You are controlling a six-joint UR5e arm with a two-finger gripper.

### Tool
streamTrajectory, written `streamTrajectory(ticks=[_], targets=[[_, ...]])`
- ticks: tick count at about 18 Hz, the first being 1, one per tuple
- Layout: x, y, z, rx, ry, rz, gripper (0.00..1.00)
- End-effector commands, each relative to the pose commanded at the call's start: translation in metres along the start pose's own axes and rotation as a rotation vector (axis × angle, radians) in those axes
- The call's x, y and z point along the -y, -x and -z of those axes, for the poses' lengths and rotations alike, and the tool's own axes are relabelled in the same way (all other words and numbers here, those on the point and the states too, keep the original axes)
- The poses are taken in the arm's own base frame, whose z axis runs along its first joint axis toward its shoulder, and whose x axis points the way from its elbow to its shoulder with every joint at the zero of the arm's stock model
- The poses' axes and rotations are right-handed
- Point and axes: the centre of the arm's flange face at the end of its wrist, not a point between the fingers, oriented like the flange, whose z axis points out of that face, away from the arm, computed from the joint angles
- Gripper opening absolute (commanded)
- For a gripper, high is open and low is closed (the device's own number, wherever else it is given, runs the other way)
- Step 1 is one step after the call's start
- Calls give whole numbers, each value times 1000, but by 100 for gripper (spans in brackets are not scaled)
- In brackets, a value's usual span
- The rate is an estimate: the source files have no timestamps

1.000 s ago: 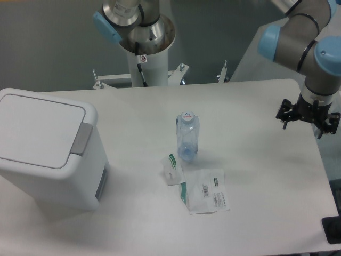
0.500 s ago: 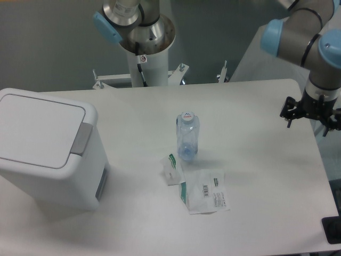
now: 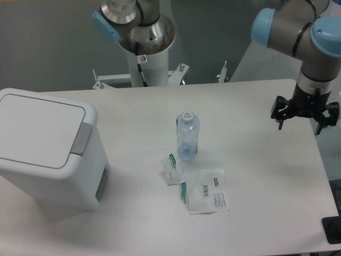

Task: Open the trash can
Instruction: 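Move the open gripper across the table toward the trash can lid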

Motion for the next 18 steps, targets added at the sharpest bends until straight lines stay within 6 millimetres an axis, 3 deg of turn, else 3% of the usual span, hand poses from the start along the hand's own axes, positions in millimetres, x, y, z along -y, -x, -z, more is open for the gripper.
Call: streamTrajectory(ticks=[6, 11, 15, 18], targets=[[19, -40, 30, -85, -136, 197, 100], [64, -81, 42, -191, -224, 390, 100], [95, -122, 59, -287, -300, 395, 100], [119, -163, 68, -342, -307, 422, 100]])
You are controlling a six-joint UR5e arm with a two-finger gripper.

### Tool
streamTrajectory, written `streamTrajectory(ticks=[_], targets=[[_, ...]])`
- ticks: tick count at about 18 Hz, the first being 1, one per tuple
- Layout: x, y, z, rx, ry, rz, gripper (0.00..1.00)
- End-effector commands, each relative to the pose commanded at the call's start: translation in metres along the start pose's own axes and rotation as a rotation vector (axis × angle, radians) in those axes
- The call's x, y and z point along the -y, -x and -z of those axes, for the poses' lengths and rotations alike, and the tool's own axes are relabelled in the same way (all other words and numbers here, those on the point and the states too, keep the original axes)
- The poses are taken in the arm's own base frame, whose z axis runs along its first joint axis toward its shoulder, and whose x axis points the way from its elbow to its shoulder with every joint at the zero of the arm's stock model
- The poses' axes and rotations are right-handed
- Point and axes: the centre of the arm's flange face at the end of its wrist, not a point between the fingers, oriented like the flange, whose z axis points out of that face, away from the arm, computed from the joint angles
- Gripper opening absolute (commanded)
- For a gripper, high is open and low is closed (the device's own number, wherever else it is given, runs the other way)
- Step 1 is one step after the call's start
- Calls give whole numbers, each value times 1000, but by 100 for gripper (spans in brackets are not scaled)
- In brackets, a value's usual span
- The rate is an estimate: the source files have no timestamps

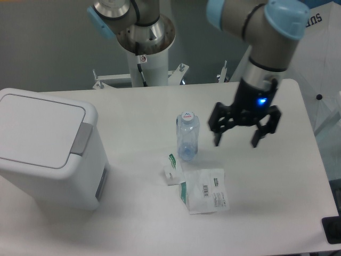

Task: Open the trash can
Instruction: 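Move the open gripper across the table toward the trash can lid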

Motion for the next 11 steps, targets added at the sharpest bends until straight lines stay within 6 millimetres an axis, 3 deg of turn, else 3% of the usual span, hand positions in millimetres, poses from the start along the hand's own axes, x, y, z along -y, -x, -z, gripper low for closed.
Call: streamTrajectory(ticks=[2, 5, 6, 9, 11], targets=[[-1, -26, 0, -23, -3, -24, 100], [0, -47, 11, -80, -41, -44, 100], [-2, -62, 22, -87, -59, -65, 100], [-7, -95, 24, -136, -77, -111, 100], [-7, -103, 20, -167, -92, -126, 100]])
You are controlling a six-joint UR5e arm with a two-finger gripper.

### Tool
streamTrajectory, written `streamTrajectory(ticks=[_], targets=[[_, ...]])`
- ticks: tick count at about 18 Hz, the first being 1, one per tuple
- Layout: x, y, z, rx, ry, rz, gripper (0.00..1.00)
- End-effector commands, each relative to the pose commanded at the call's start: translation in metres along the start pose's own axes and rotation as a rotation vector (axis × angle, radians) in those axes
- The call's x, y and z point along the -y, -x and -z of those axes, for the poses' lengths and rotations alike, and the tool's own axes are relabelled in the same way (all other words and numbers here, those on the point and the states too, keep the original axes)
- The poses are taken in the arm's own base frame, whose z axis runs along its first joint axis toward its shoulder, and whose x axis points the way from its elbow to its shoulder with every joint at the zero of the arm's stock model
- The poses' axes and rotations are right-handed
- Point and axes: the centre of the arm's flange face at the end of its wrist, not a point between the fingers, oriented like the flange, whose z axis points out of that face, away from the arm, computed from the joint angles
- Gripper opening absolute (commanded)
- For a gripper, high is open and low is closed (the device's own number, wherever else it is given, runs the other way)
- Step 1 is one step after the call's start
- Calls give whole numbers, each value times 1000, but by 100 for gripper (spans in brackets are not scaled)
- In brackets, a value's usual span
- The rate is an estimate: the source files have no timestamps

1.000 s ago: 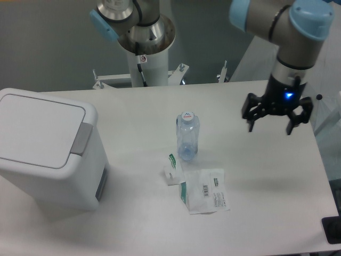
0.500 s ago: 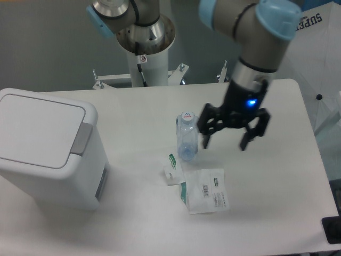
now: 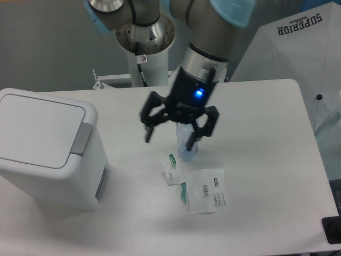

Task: Open the trash can
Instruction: 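Move the open gripper across the table toward the trash can lid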

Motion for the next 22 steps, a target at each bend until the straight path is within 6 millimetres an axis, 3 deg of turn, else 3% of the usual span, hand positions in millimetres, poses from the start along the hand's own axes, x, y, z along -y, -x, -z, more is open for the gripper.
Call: streamTrajectory(ticks=[2, 9, 15, 20, 22], targets=[[-4, -16, -12, -23, 14, -18, 100], [-11, -19, -14, -21, 4, -30, 100], [3, -43, -14, -49, -49, -5, 100], [-4, -53, -27, -62, -25, 1, 100], [-15, -51, -38, -71, -3, 9, 100]])
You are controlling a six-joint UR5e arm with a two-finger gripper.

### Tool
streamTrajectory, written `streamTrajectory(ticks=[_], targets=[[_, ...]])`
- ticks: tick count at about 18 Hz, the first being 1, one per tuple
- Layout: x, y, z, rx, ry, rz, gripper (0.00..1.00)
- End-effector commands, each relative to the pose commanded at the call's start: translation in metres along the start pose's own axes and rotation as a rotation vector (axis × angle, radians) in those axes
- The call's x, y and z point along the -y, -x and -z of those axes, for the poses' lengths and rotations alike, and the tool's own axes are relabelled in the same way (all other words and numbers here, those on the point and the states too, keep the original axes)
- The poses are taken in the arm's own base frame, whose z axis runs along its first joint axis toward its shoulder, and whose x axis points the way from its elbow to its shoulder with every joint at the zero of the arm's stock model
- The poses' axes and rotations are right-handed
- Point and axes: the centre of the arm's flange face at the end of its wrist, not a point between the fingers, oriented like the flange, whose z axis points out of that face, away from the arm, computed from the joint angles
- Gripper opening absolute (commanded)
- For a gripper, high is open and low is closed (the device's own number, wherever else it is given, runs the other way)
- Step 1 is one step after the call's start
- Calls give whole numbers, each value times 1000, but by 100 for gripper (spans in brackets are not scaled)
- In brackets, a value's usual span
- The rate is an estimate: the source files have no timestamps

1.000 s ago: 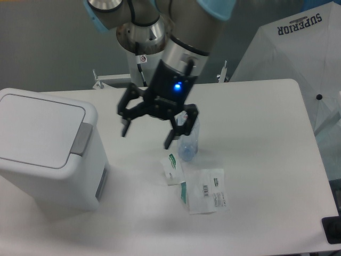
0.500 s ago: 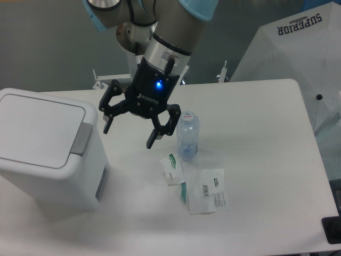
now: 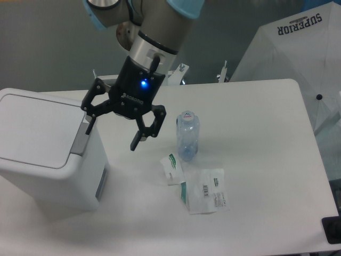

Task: Open the trash can
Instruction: 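Move the open gripper across the table toward the trash can lid, then lower the gripper fingers onto the grey lid button, then press down on the grey lid button with the gripper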

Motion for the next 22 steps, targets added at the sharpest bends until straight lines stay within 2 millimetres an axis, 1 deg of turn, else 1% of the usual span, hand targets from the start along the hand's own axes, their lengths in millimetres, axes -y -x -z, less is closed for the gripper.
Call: streamTrajectory(ticks=[2, 4, 9, 13, 17, 22], targets=[[-17, -8, -18, -13, 29, -10, 100], [-28, -9, -20, -15, 36, -8, 100], [-26, -6, -23, -11, 24, -21, 100], [-20, 6, -31, 24, 23, -45, 100], [-24, 12, -33, 77, 41, -49, 100], [-22, 16, -36, 82, 47, -46, 100]])
